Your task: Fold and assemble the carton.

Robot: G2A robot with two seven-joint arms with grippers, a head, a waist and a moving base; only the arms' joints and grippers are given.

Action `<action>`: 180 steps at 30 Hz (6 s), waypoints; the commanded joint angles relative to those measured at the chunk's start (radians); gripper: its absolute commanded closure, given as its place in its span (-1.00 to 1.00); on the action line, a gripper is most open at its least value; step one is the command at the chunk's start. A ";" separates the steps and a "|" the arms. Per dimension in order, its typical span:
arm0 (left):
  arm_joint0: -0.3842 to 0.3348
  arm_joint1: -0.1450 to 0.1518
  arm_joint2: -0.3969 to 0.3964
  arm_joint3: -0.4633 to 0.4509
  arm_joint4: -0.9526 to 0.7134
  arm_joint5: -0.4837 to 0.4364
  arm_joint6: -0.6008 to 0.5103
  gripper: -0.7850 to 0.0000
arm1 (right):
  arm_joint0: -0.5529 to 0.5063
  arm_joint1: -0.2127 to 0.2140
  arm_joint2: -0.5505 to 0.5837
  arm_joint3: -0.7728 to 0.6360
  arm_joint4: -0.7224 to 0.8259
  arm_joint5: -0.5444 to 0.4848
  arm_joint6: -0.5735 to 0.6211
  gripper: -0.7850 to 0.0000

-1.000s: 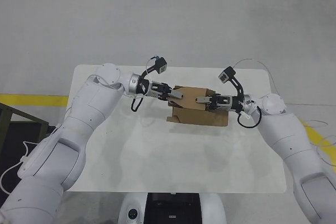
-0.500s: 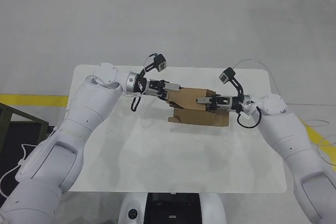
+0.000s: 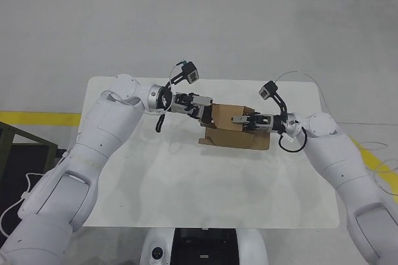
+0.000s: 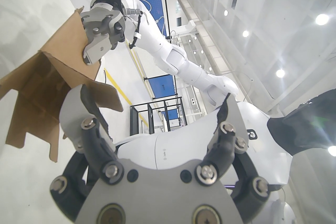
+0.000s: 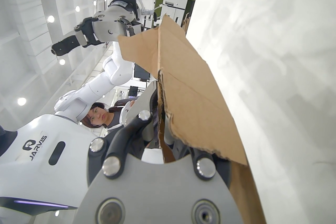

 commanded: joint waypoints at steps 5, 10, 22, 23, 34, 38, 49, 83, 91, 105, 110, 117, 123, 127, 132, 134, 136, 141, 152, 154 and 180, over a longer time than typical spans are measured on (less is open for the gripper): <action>-0.013 -0.015 0.023 0.009 0.003 -0.004 0.004 -1.00 | 0.005 -0.005 -0.008 -0.006 -0.010 -0.004 -0.004 1.00; -0.030 -0.027 0.042 0.023 0.023 -0.015 0.015 -1.00 | 0.007 -0.010 -0.013 -0.004 -0.012 -0.005 -0.005 1.00; -0.056 -0.046 0.083 0.052 0.093 -0.043 0.043 -1.00 | 0.007 -0.017 -0.013 0.000 -0.011 -0.006 -0.005 1.00; -0.057 -0.048 0.084 0.055 0.092 -0.043 0.043 -1.00 | 0.007 -0.016 -0.012 0.001 -0.013 -0.005 -0.005 1.00; -0.048 -0.033 0.042 0.069 0.074 -0.044 0.044 -1.00 | -0.005 0.000 0.030 0.003 -0.010 -0.009 -0.009 1.00; -0.038 -0.025 0.027 0.076 0.080 -0.046 0.046 -1.00 | -0.014 0.008 0.046 -0.015 -0.011 -0.006 -0.006 1.00; -0.051 -0.031 0.026 0.134 0.097 -0.064 0.064 -1.00 | -0.037 0.018 0.049 -0.090 -0.030 0.014 0.014 1.00; -0.071 -0.057 0.044 0.142 0.072 -0.050 0.050 -1.00 | -0.005 -0.021 -0.036 -0.093 0.002 0.036 0.036 1.00; -0.078 -0.055 0.032 0.195 0.079 -0.068 0.068 -1.00 | -0.001 -0.015 -0.011 -0.065 0.007 0.028 0.028 1.00; -0.043 -0.041 0.012 0.152 0.087 -0.064 0.064 -1.00 | -0.002 -0.004 0.060 0.007 0.018 -0.022 -0.022 1.00; -0.036 -0.042 0.018 0.132 0.089 -0.061 0.061 -1.00 | 0.001 -0.011 0.065 0.018 0.015 -0.025 -0.033 1.00; -0.039 -0.051 0.030 0.127 0.090 -0.064 0.064 -1.00 | 0.003 -0.020 0.071 0.020 -0.007 -0.025 -0.059 1.00; -0.039 -0.054 0.031 0.119 0.083 -0.058 0.058 -1.00 | -0.002 -0.022 0.089 0.036 -0.020 -0.023 -0.108 1.00; -0.034 -0.052 0.026 0.108 0.079 -0.053 0.053 -1.00 | -0.006 -0.024 0.101 0.041 -0.022 -0.021 -0.131 1.00; -0.025 -0.053 0.034 0.083 0.084 -0.045 0.045 -1.00 | -0.008 -0.027 0.111 0.033 -0.039 -0.020 -0.160 1.00; -0.023 -0.055 0.039 0.078 0.084 -0.043 0.043 -1.00 | -0.008 -0.028 0.115 0.029 -0.047 -0.018 -0.172 1.00; -0.022 -0.058 0.045 0.074 0.083 -0.041 0.041 -1.00 | -0.009 -0.028 0.121 0.026 -0.056 -0.018 -0.181 1.00; -0.027 -0.063 0.054 0.071 0.083 -0.039 0.039 -1.00 | -0.016 -0.027 0.135 0.018 -0.075 -0.013 -0.205 1.00; -0.041 -0.076 0.071 0.088 0.086 -0.044 0.044 -1.00 | -0.045 -0.031 0.146 -0.046 -0.108 0.001 -0.227 1.00; -0.046 -0.078 0.073 0.093 0.088 -0.045 0.045 -1.00 | -0.052 -0.032 0.147 -0.058 -0.112 0.004 -0.228 1.00; -0.047 -0.070 0.049 0.099 0.092 -0.046 0.046 -1.00 | -0.090 -0.040 0.170 -0.110 -0.150 0.032 -0.221 1.00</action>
